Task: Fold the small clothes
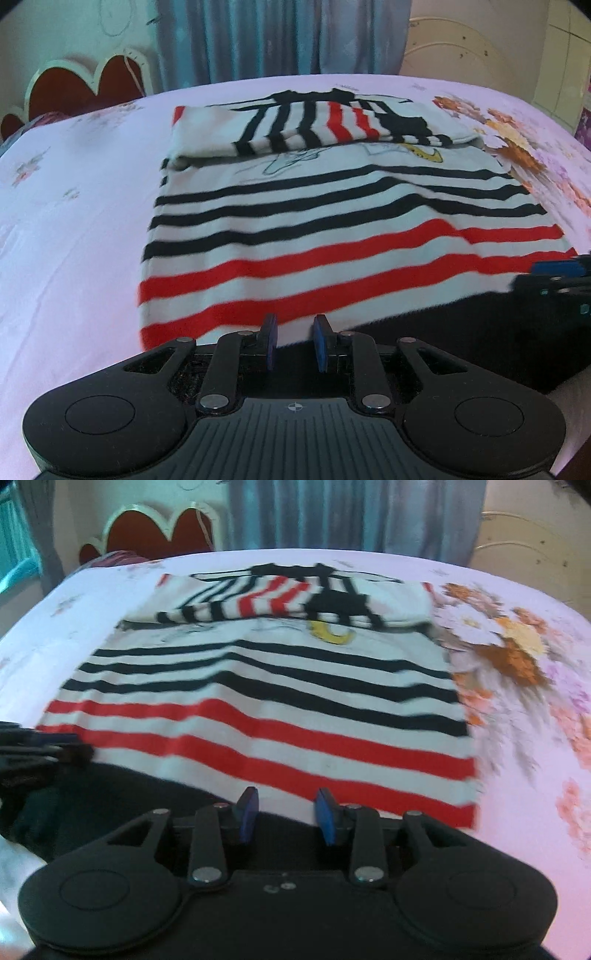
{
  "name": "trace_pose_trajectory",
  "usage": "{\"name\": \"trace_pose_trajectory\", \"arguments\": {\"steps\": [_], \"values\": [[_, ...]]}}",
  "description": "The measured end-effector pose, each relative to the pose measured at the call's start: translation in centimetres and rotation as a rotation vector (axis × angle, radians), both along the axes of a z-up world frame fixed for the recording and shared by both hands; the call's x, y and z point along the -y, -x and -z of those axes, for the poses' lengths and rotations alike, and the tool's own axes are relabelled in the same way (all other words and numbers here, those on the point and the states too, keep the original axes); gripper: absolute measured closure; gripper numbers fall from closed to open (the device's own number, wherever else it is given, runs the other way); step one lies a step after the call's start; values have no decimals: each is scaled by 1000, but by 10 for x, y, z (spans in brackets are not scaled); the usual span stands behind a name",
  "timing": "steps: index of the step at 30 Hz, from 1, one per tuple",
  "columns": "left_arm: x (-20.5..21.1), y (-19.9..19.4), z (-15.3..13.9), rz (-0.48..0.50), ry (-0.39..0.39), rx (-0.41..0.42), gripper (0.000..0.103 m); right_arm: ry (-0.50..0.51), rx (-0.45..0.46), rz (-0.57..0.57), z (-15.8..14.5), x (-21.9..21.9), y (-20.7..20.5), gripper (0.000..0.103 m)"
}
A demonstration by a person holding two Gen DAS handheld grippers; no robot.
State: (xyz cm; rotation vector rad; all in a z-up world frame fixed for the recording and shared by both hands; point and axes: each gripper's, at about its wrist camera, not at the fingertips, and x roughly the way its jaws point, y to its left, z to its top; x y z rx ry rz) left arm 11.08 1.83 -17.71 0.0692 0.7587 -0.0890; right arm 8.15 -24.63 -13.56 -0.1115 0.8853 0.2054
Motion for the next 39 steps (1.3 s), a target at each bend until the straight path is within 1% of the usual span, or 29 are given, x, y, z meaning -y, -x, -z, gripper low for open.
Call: {"name": "trace_pose_trajectory", "arguments": {"steps": [6,9,10,11,15,16,17,18,19,20,23,27,28,29,30,31,32,34,36,37,38,39], "values": [[-16,21,1,-20,17,-4,82,28,3,63,0,25,19,70],[-22,34,-3,-44,35,0,82,17,8,83,-5,31,27,65],[-25,39,-4,-56,39,3,82,7,13,90,-7,34,31,57],[-29,43,-5,-67,40,6,82,-1,20,102,-10,37,35,53],[-43,55,-2,-99,50,-8,79,-2,28,140,-15,49,45,51],[-47,57,-2,-112,57,-11,69,-2,25,152,-14,52,47,49],[-50,59,-1,-127,60,-16,46,-3,20,165,-13,55,49,48],[-54,61,0,-146,65,-21,34,-7,13,179,-12,58,49,47],[-57,63,1,-161,76,-19,26,-18,4,191,-11,60,50,47],[-60,65,2,-173,91,-18,26,-27,-3,199,-9,62,51,47],[-66,66,9,-165,157,-44,27,-47,-20,221,-5,66,54,46],[-65,67,12,-148,208,-51,27,-75,-32,239,-4,68,57,46],[-64,66,12,-139,217,-56,32,-81,-38,240,-4,67,57,48],[-62,65,13,-128,222,-63,42,-89,-42,240,-4,67,58,51],[-60,65,13,-116,220,-66,46,-102,-48,240,-3,66,58,54],[-59,64,13,-102,220,-69,56,-113,-55,241,-3,66,58,57],[-57,63,12,-89,222,-76,62,-119,-62,241,-3,65,58,59],[-56,61,11,-72,229,-88,65,-124,-69,240,-3,62,59,64],[-56,57,12,-56,245,-95,74,-142,-81,242,-3,62,58,72],[-56,57,12,-47,255,-97,86,-152,-88,242,-3,61,58,76],[-56,56,12,-40,268,-98,95,-157,-92,244,-2,62,58,81],[-57,55,12,-33,278,-98,95,-166,-95,246,-3,62,58,85]]}}
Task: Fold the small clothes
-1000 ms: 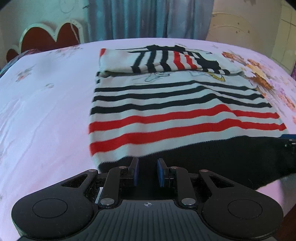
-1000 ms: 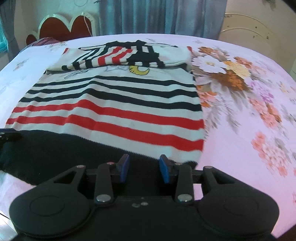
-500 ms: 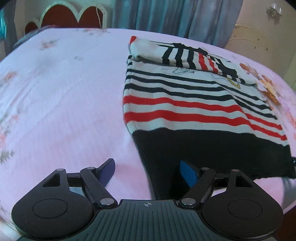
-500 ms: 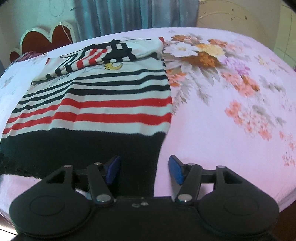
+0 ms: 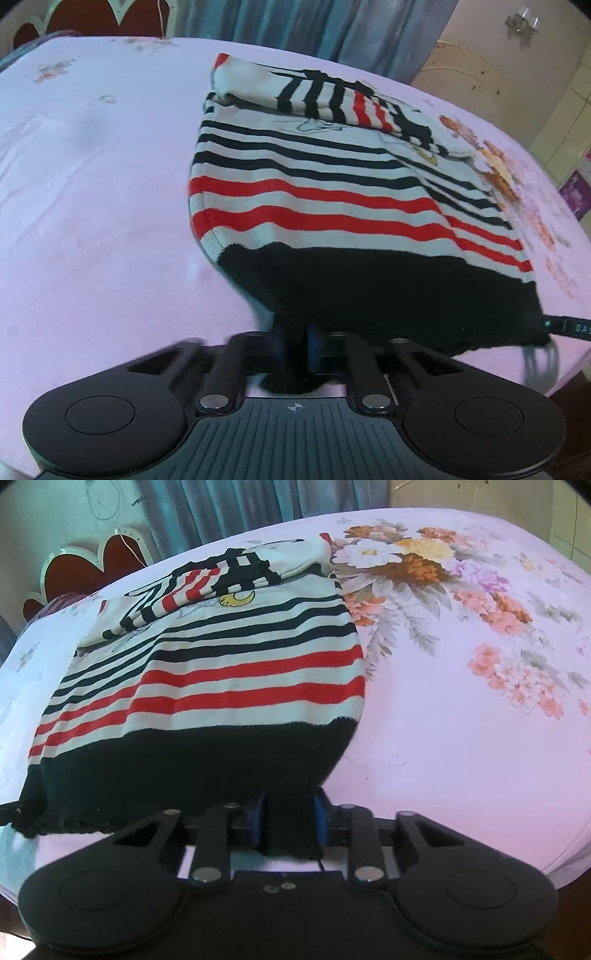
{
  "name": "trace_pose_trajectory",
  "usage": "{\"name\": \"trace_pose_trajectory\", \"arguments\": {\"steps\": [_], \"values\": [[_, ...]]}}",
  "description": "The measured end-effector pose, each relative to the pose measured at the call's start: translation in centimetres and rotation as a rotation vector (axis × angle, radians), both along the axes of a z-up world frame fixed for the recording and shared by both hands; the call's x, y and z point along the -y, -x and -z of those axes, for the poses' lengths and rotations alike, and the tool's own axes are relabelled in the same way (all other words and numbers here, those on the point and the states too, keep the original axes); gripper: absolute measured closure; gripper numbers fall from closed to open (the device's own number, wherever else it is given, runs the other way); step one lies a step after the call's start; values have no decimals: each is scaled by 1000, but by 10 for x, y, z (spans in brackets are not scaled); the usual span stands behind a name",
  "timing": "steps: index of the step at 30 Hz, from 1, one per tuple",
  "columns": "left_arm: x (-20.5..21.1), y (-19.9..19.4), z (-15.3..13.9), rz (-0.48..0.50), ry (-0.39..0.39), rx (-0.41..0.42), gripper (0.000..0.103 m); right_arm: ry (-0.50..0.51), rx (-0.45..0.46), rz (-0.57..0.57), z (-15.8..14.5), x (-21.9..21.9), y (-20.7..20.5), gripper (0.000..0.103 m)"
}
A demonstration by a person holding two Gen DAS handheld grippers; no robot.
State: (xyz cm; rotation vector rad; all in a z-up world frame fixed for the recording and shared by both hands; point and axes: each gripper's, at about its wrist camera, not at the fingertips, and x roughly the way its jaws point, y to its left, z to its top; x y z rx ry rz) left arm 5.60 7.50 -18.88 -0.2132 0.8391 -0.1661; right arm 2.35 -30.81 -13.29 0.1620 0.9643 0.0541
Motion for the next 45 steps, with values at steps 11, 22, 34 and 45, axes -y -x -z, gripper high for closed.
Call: {"name": "trace_pose_trajectory", "arguments": {"steps": [11,22,34,45], "values": [[-3,-18,-49,39,26,169,95,-113,111,-21,-38,2,-17,92],[-7,-103,-103,-15,79,285,95,-156,271,-17,-89,6,-101,92],[0,-247,-114,-132,69,272,95,-223,281,31,-86,11,-244,93],[10,-354,-80,-209,1,157,95,-249,146,79,-37,14,-352,92]]}}
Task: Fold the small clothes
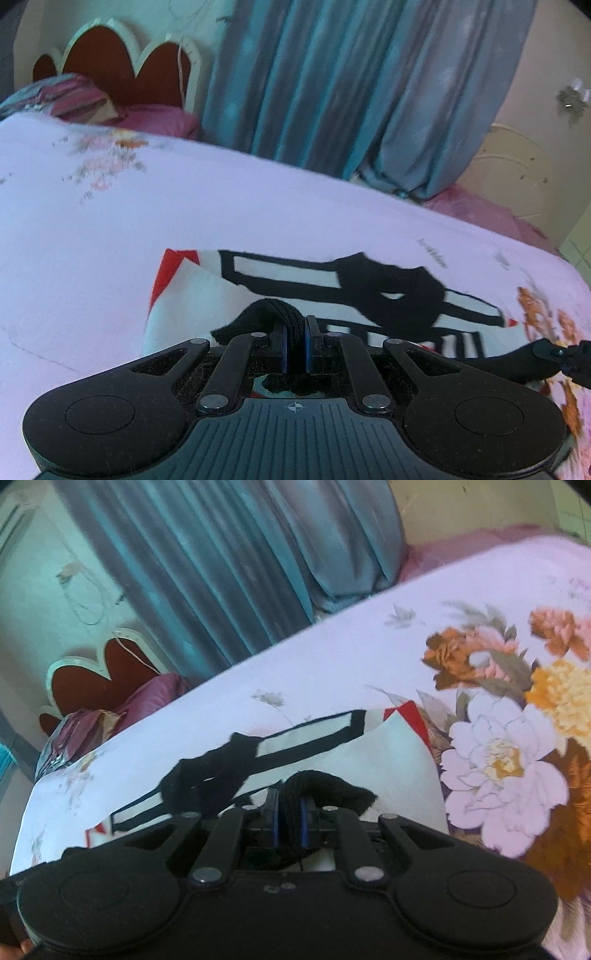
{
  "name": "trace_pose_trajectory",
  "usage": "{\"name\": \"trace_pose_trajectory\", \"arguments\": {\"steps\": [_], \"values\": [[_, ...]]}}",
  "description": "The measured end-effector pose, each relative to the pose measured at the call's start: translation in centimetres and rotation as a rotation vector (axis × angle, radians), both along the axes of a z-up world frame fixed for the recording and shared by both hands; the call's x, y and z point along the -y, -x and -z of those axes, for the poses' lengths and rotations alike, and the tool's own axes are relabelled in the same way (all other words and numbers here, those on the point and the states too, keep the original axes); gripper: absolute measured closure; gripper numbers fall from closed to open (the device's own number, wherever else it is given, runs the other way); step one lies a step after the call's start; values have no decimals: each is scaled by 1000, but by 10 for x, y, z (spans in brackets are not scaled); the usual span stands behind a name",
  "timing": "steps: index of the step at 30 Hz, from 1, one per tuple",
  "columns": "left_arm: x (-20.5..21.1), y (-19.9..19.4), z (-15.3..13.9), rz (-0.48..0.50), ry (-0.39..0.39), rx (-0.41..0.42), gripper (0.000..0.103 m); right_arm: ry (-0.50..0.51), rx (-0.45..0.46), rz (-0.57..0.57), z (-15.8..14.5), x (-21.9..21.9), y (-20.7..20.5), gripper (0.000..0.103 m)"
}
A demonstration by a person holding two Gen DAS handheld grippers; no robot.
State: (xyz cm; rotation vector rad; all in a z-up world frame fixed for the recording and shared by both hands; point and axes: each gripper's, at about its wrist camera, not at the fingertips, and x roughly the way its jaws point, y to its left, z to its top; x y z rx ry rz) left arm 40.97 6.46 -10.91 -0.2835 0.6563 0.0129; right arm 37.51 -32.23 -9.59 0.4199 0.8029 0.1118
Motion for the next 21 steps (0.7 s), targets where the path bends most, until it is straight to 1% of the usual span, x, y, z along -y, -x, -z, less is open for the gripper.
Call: {"name": "trace_pose_trajectory", "arguments": {"steps": [1,2,3,4,5,6,7,8,10,12,14,16,18,19,20,21], "values": [[-1,-5,4,-17,-2,-9,95,6,-17,-6,5,0,-7,92],[-3,-10,7,-21,2,-18,95,14,-35,-11,10,-1,-12,88],[-6,-14,10,-22,11,-32,92,21,-48,-17,15,-1,-17,85],[-8,-16,11,-29,15,-44,74,30,-59,-20,19,-1,-20,79],[-12,-16,11,-45,19,-46,42,30,-58,-27,20,-1,-22,74],[-16,-14,9,-64,23,-28,29,28,-52,-33,21,1,-24,68],[-19,-9,6,-75,23,7,18,20,-41,-34,19,4,-24,51],[-22,-5,3,-65,15,36,18,13,-18,-31,17,7,-23,38],[-25,-4,1,-19,-9,43,18,15,26,-35,11,13,-23,38],[-24,-7,3,26,-47,35,18,26,36,-68,9,16,-26,39],[-22,-11,9,45,-80,16,18,58,27,-109,13,13,-30,39],[-20,-17,16,55,-81,-5,19,106,18,-139,18,8,-34,39],[-17,-22,22,63,-85,-21,19,132,10,-167,25,4,-37,40],[-15,-24,25,68,-93,-25,23,138,5,-178,28,2,-39,42],[-13,-27,27,79,-98,-33,37,144,2,-183,31,1,-40,44],[-11,-29,30,92,-98,-45,47,153,4,-181,33,1,-41,45]]}}
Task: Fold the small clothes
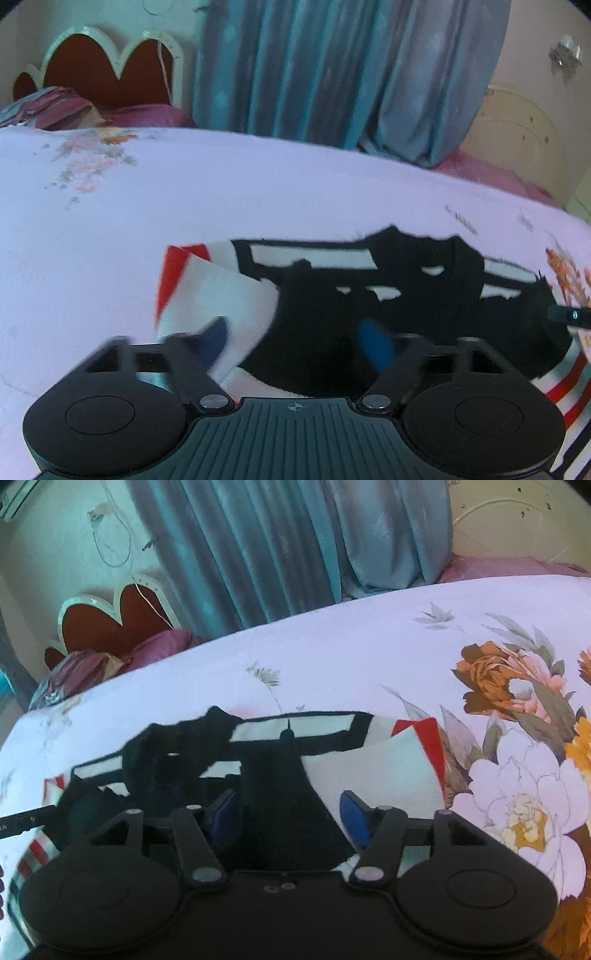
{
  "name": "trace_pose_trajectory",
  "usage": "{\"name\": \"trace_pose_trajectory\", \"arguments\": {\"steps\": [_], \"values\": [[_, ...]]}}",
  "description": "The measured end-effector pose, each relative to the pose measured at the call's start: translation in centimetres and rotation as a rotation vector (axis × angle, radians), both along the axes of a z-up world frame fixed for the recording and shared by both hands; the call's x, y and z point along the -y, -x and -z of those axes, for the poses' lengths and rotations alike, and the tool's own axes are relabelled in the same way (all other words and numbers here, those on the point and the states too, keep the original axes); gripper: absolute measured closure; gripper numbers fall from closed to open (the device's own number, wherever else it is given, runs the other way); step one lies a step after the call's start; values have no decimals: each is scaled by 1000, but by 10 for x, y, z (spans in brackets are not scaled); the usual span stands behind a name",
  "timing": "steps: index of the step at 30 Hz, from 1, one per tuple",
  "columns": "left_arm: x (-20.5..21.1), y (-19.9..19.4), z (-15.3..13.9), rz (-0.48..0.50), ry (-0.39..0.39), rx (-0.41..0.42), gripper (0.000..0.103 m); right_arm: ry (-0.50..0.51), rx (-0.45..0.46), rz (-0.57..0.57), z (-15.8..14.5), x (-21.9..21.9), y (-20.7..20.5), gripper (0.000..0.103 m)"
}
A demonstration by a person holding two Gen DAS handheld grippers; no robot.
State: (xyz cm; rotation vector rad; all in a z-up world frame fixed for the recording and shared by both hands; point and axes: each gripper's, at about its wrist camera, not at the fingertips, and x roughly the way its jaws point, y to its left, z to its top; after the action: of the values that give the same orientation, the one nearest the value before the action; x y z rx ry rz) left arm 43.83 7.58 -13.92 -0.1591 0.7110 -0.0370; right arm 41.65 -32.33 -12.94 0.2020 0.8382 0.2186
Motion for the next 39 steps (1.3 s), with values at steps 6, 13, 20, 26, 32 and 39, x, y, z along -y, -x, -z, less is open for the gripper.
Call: {"name": "trace_pose_trajectory", "arguments": {"steps": [6,13,20,26,32,39], "values": [[10,0,7,32,-43,-12,92,21,-17,-47,8,-4,-6,89],[0,10,-13,-20,-13,100,99,-9,69,-17,-8,3,-1,98],[-8,-5,-25,-106,-2,163,99,8,138,28,-23,1,-21,98],[-4,-21,7,-150,-46,83,99,75,72,69,4,-1,-40,98],[3,-24,8,-137,-98,53,96,126,35,71,19,-1,-41,87],[3,5,-17,-171,-99,161,56,164,140,51,-11,-11,-20,78]]}}
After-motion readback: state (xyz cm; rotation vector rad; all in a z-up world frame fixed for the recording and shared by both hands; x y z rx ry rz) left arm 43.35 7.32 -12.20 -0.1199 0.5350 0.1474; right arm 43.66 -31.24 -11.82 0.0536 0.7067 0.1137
